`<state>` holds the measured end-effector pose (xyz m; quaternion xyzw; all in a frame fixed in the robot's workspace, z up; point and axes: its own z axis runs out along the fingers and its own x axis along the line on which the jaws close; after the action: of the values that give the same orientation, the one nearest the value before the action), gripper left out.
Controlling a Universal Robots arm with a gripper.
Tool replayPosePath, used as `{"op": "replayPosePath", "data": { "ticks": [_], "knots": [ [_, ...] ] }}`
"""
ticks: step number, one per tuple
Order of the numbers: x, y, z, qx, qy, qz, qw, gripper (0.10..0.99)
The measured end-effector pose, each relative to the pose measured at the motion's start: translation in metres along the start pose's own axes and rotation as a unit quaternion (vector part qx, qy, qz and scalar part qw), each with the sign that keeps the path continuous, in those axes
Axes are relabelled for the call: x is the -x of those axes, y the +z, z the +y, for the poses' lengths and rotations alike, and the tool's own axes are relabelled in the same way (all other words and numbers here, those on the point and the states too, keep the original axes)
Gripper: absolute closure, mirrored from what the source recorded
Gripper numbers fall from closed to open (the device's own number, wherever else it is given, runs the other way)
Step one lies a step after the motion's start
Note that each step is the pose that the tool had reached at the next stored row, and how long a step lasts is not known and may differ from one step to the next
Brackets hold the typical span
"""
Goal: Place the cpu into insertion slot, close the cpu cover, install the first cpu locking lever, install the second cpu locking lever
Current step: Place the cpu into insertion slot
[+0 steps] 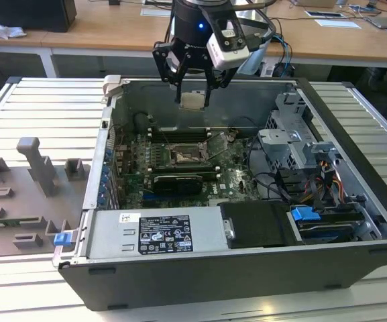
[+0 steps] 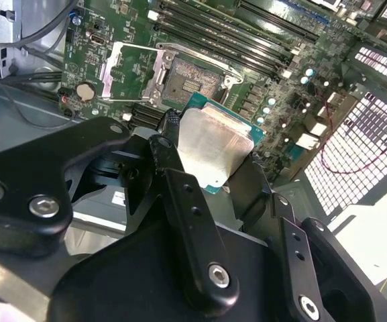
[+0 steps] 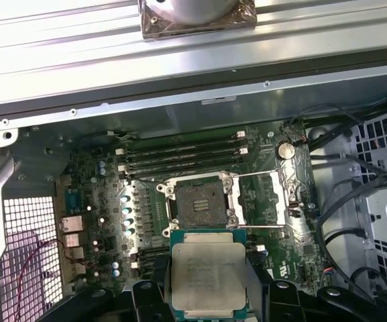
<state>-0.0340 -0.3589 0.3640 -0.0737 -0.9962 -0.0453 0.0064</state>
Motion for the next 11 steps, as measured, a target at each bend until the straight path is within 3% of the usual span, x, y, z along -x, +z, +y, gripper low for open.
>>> {"op": "replayPosePath", "data": {
  "ticks": [11],
  "knots": [
    [0.0,0.0,0.0,0.0002,0.013,-0.0012,0.9999,0.549]
  ]
}}
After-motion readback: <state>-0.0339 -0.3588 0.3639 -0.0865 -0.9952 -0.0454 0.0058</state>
